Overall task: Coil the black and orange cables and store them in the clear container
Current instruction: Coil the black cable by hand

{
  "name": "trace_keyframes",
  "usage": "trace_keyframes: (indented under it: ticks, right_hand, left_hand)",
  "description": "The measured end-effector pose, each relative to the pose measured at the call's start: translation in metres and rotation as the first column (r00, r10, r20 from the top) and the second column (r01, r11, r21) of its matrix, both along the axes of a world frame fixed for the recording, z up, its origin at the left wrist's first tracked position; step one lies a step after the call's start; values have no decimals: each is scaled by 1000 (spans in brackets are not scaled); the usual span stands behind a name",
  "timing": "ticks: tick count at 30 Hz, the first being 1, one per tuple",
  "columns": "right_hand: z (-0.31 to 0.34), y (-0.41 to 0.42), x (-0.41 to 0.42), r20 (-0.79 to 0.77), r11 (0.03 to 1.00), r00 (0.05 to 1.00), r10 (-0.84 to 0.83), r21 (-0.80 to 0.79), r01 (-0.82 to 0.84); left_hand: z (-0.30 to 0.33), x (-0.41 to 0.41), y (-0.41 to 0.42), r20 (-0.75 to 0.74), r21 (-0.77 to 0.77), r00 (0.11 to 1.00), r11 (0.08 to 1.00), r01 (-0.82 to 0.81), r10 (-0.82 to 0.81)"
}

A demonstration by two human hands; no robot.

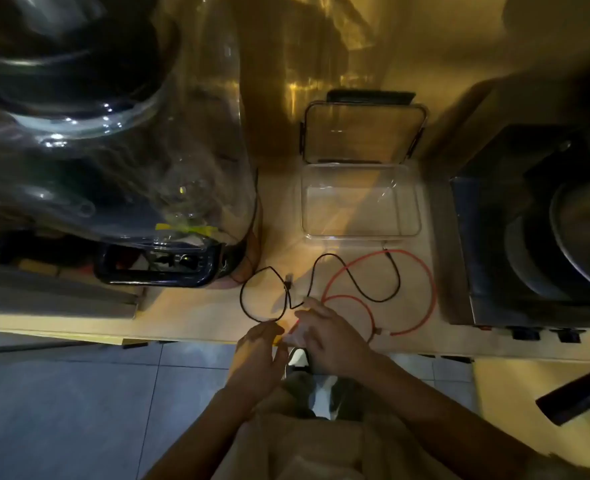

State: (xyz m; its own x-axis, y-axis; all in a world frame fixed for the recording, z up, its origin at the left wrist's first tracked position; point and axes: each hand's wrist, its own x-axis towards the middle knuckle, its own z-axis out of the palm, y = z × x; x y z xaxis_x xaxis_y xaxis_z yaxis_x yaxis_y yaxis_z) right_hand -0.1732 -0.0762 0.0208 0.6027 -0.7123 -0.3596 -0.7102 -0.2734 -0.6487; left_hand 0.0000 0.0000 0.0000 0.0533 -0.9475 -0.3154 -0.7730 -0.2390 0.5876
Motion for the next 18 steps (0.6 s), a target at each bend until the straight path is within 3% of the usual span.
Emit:
trace_keyframes:
  ticks: [4,10,18]
  right_hand:
    - [2,-10,19,58,991,995,-79,113,72]
    - [3,-18,30,81,968,987,-141,221,120]
    - [10,-17,21,167,951,947,-276,194,243]
  left_hand:
    - [-4,13,-11,45,4,996,997,73,-73]
    - [-16,17,-25,207,295,887,891,345,-412]
    - [-23,16,-16,226,266,881,897,354,-415]
